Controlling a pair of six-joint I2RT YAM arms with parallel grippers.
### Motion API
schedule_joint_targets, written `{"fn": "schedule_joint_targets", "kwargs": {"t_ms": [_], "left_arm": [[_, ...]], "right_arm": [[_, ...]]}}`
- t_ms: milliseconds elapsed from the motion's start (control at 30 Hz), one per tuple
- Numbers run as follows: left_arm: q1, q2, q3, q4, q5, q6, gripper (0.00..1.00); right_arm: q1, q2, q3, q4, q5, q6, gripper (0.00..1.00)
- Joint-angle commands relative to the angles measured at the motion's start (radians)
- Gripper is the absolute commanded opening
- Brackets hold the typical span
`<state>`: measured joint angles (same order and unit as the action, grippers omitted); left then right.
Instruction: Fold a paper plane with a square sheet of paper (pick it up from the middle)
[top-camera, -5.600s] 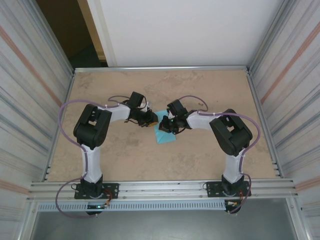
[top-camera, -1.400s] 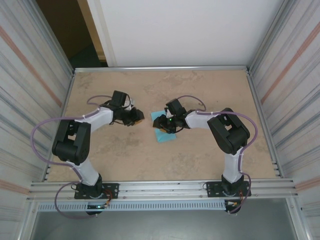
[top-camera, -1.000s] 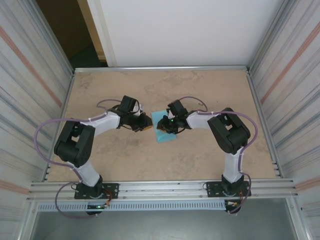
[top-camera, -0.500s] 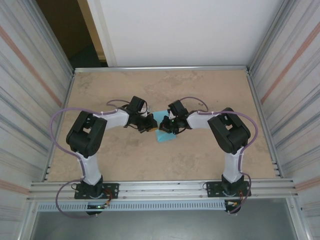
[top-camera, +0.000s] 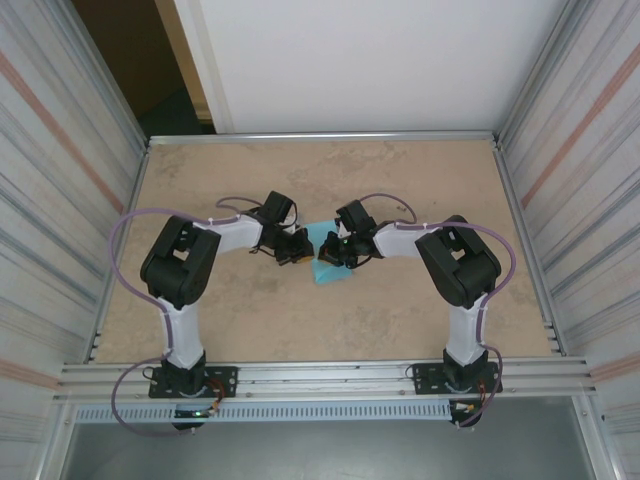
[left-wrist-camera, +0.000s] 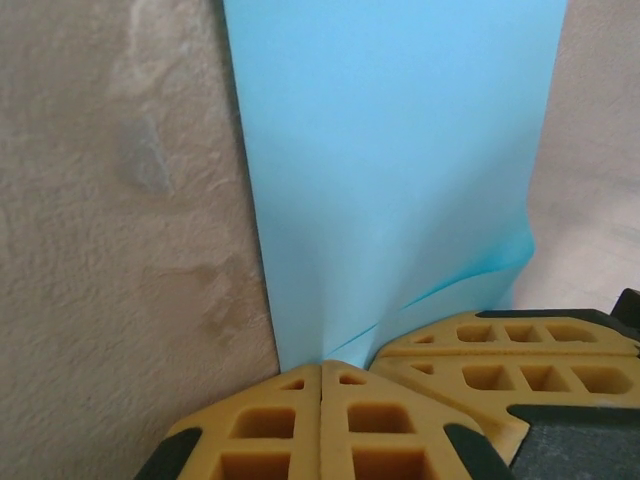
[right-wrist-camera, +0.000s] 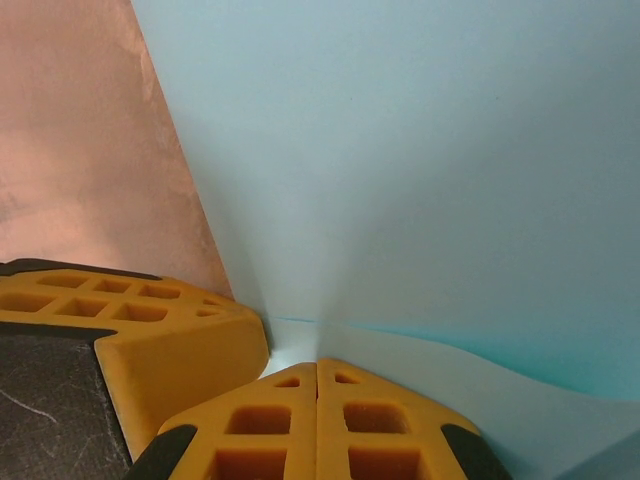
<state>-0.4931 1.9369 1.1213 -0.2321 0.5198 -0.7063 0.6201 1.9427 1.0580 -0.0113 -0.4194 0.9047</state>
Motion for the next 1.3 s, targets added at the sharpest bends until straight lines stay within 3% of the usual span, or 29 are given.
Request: {"fn": "schedule_joint_targets", "kwargs": {"t_ms": [0,400,900,1267], "left_arm": [[-0.005,0.023,0.021,-0.052,-0.03,0.036,0.0],[-0.005,0.059,0.033,-0.12,-0.073,0.068,0.0],[-0.005,0.091,0.046,-0.141,-0.067,0.085,0.0],[-0.003,0.114,0.038,-0.186,-0.106,0.107,0.0]], "right_arm": [[-0.004,0.018,-0.007,-0.098,0.042,-0.019,0.0],[-0.022,-0.094,-0.016,-0.07,-0.003,-0.058,0.0],[-0.091,-0.007,-0.044,-0.111,0.025,-0.125,0.0],[-0.16,-0.111,-0.135,-0.029,0.051,-0.109,0.0]]}}
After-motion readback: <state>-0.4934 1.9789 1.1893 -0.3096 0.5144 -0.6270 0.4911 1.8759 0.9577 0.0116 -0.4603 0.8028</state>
